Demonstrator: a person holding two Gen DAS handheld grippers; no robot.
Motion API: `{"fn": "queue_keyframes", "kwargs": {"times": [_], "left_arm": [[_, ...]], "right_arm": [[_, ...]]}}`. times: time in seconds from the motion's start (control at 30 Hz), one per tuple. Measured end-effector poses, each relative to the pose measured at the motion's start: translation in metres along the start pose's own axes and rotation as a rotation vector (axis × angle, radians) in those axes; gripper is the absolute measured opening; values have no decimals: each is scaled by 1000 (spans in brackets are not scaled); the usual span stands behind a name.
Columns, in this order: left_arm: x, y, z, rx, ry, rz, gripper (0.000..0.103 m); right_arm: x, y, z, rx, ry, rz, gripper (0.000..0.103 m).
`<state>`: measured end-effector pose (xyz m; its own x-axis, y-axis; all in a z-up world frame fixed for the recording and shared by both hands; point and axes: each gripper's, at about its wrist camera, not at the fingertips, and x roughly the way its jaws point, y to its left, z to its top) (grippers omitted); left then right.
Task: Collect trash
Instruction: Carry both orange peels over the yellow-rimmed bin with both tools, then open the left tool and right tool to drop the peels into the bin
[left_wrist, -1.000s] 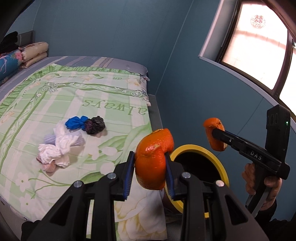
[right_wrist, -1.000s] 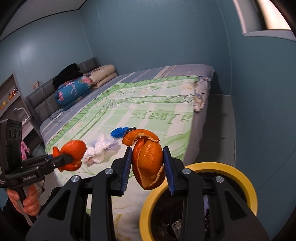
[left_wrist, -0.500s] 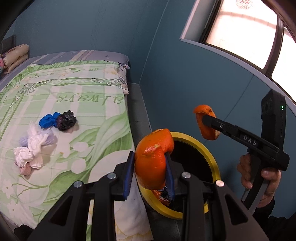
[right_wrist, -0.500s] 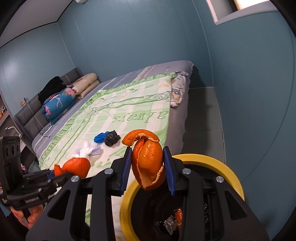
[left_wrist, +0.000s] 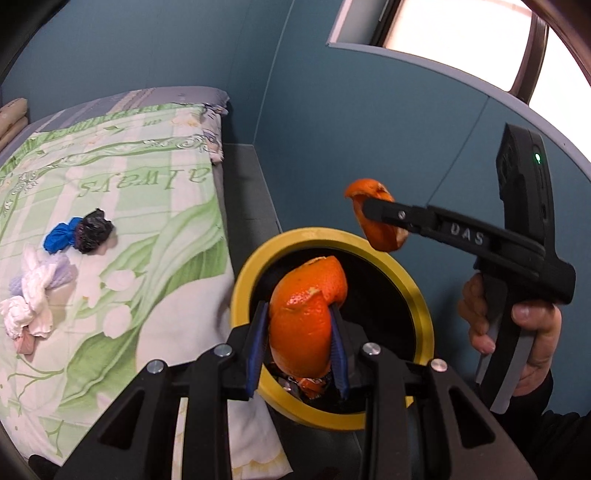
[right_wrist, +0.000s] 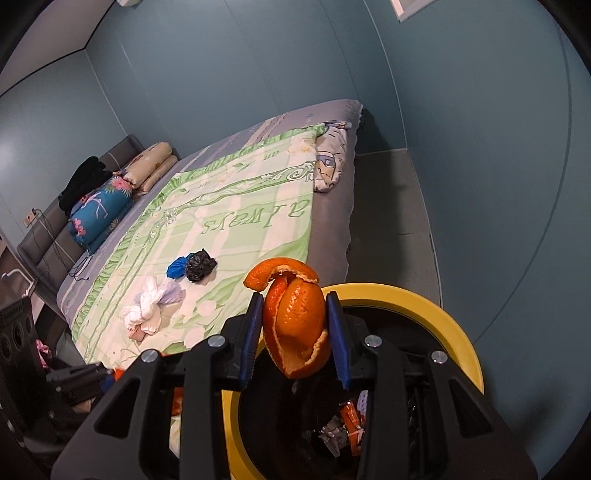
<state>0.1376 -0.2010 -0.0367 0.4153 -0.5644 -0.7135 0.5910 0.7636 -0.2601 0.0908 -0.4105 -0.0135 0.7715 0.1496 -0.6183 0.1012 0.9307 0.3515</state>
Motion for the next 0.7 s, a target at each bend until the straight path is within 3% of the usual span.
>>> {"fn": "queue_keyframes", "kwargs": {"times": [0.57,0.7], "left_arm": [[33,-20,-19,51,94,-47,29],[34,-20,-22,46,100,-45,29]], "right_arm": [[23,-16,-10,54,67,3,35],[22,-21,-9,66,61,-12,41]]}}
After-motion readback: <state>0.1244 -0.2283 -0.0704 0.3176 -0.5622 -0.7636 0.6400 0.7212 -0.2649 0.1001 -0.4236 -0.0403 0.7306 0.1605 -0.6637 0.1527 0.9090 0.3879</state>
